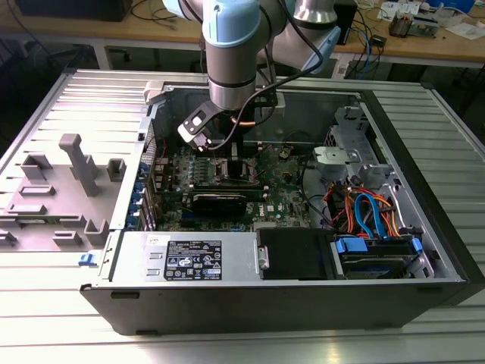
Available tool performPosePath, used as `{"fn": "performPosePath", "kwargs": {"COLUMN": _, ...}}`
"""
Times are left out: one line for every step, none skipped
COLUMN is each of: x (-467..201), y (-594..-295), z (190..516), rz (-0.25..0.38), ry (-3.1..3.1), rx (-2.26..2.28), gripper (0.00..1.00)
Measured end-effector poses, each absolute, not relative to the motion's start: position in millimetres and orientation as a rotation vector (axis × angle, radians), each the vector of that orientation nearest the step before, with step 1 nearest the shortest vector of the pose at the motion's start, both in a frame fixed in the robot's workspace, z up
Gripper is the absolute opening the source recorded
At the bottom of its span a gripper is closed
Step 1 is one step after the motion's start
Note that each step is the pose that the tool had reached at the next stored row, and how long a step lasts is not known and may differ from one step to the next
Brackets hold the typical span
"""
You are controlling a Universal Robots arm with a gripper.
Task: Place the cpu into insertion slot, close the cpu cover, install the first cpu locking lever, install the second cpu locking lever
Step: 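Place the cpu into insertion slot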
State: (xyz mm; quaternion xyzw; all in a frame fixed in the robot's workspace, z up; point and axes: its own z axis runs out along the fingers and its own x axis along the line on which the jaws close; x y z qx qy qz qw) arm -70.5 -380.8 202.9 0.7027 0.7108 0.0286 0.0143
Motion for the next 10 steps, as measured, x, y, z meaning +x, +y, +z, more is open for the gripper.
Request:
{"fn": "performPosePath", "kwargs": {"x": -70.5, "y": -380.8, "z": 202.9, "rz": 0.089, "ry": 2.216, "rx": 2.185, "gripper": 0.54}}
{"fn": "performPosePath", "kwargs": {"x": -70.6, "y": -380.8, "z": 202.8, "rz": 0.089, "ry": 2.222, "rx": 2.179, "gripper": 0.54}}
{"fn": "performPosePath", "kwargs": {"x": -70.5, "y": -380.7, "z": 202.7, "rz": 0.089, "ry": 2.229, "rx": 2.172, "gripper": 0.54}}
{"fn": "performPosePath", "kwargs": {"x": -70.5, "y": -380.8, "z": 202.7, "rz": 0.089, "ry": 2.23, "rx": 2.171, "gripper": 0.54}}
{"fn": "performPosePath", "kwargs": {"x": -70.5, "y": -380.8, "z": 202.7, "rz": 0.089, "ry": 2.23, "rx": 2.171, "gripper": 0.54}}
{"fn": "performPosePath", "kwargs": {"x": -70.5, "y": -380.8, "z": 202.6, "rz": 0.089, "ry": 2.23, "rx": 2.171, "gripper": 0.54}}
{"fn": "performPosePath", "kwargs": {"x": -70.5, "y": -380.6, "z": 202.4, "rz": 0.089, "ry": 2.23, "rx": 2.171, "gripper": 0.54}}
{"fn": "performPosePath", "kwargs": {"x": -70.5, "y": -380.2, "z": 202.1, "rz": 0.09, "ry": 2.23, "rx": 2.171, "gripper": 0.54}}
{"fn": "performPosePath", "kwargs": {"x": -70.5, "y": -379.7, "z": 202.0, "rz": 0.089, "ry": 2.23, "rx": 2.171, "gripper": 0.54}}
{"fn": "performPosePath", "kwargs": {"x": -70.5, "y": -379.3, "z": 201.9, "rz": 0.089, "ry": 2.23, "rx": 2.171, "gripper": 0.54}}
